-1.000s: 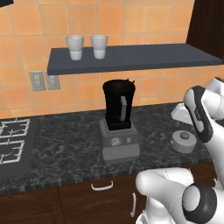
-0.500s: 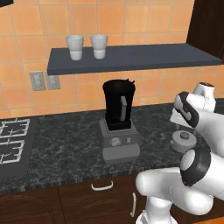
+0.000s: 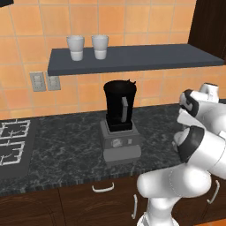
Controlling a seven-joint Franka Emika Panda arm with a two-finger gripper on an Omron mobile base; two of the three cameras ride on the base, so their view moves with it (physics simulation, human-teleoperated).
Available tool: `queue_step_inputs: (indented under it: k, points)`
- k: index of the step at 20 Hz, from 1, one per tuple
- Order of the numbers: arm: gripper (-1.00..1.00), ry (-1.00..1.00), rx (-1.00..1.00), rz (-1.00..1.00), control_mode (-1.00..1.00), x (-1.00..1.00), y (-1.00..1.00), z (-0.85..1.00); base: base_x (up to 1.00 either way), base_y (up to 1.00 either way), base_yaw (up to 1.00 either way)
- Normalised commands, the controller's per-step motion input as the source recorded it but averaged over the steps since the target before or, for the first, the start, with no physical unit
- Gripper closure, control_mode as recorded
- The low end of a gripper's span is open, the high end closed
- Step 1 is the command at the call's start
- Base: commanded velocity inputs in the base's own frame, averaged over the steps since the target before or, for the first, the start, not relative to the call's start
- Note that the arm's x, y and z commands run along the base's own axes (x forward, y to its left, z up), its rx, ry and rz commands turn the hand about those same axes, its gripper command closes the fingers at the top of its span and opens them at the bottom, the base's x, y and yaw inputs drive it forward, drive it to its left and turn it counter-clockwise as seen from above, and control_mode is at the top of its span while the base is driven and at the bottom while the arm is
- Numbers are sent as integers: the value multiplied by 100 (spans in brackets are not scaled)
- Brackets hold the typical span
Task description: Close the lid blender by securely placing the lid on top.
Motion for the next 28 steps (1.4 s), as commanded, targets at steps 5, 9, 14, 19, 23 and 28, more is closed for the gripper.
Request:
queue_step_inputs:
  k: [5, 9, 14, 19, 23, 28]
  points:
    - [-100, 0, 0, 0, -100, 8, -5, -30, 0, 0, 0]
    - [-100, 0, 0, 0, -100, 15, 0, -25, 0, 0, 0]
    - [-100, 0, 0, 0, -100, 19, 0, -21, 0, 0, 0]
    - [-100, 0, -5, 0, -100, 17, 0, -29, 0, 0, 0]
    - [-100, 0, -3, 0, -100, 23, 0, -17, 0, 0, 0]
    - [-100, 0, 0, 0, -100, 6, -1, -27, 0, 0, 0]
